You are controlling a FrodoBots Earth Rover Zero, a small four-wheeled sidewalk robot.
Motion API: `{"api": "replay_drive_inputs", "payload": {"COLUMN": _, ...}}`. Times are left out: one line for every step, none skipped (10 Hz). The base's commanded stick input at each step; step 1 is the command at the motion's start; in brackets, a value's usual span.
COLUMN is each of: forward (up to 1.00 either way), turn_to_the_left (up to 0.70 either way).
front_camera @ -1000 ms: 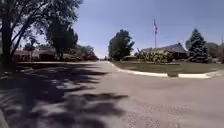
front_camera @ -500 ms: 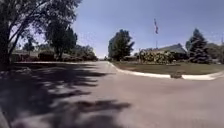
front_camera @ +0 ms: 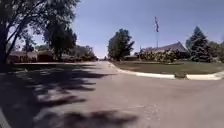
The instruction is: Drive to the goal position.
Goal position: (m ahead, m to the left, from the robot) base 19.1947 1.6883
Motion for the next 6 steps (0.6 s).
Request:
{"api": "replay_drive_inputs", "payload": {"forward": 0.7, "turn_to_the_left": 0.0}}
{"api": "replay_drive_inputs", "payload": {"forward": 0.7, "turn_to_the_left": 0.0}}
{"api": "replay_drive_inputs", "payload": {"forward": 0.7, "turn_to_the_left": 0.0}}
{"api": "replay_drive_inputs", "payload": {"forward": 0.7, "turn_to_the_left": 0.0}}
{"api": "replay_drive_inputs", "payload": {"forward": 0.7, "turn_to_the_left": 0.0}}
{"api": "replay_drive_inputs", "payload": {"forward": 0.7, "turn_to_the_left": 0.0}}
